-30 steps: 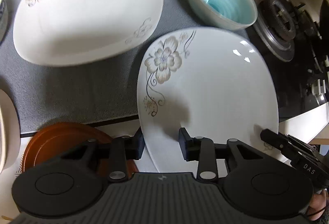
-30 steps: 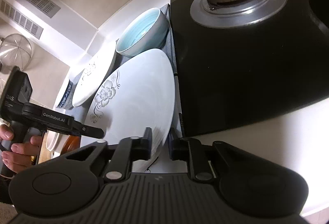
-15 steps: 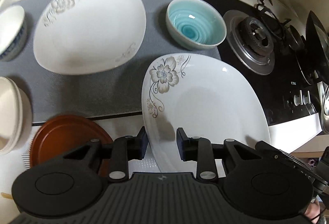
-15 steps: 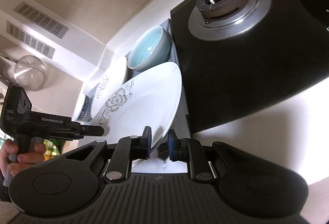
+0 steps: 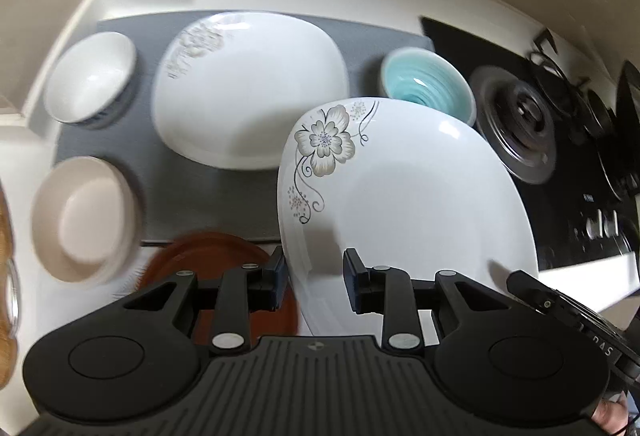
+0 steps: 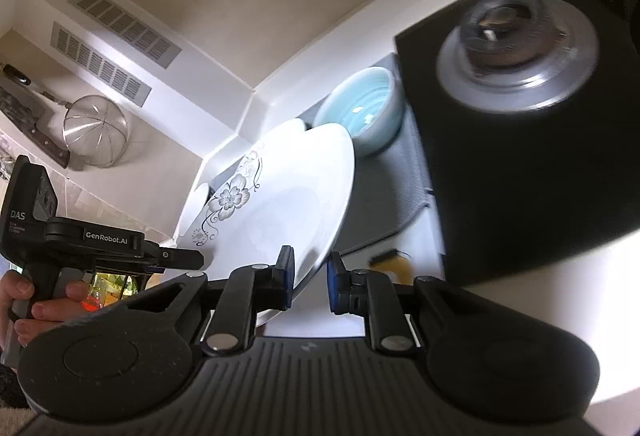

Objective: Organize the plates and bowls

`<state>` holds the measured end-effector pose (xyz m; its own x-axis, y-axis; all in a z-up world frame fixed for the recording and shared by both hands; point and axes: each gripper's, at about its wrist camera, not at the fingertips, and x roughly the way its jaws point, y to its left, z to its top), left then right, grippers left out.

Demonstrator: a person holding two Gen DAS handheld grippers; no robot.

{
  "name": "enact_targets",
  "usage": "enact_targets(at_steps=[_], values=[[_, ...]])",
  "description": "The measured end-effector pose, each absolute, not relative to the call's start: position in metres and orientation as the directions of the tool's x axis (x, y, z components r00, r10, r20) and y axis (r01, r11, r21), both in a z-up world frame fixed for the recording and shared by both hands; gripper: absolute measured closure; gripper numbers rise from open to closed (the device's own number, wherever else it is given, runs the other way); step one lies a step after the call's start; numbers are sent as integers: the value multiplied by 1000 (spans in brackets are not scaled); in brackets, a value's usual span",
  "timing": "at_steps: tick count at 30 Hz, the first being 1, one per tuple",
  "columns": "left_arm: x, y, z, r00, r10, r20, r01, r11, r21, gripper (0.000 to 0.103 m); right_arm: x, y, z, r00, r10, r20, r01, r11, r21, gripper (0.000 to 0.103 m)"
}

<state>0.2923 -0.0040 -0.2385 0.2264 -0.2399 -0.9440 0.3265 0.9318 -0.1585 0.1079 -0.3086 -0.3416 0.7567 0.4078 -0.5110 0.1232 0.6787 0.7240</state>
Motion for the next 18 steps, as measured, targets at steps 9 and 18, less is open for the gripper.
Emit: enact_targets(at_steps=[9, 18], values=[[311, 35, -225, 270, -273, -924, 259, 944, -203, 72, 161, -274, -327, 750, 434, -500, 76, 694, 716, 85], [344, 31, -235, 248, -295, -923, 249, 940, -234, 72, 228, -244, -333, 730, 406, -549, 110, 724, 681, 85]])
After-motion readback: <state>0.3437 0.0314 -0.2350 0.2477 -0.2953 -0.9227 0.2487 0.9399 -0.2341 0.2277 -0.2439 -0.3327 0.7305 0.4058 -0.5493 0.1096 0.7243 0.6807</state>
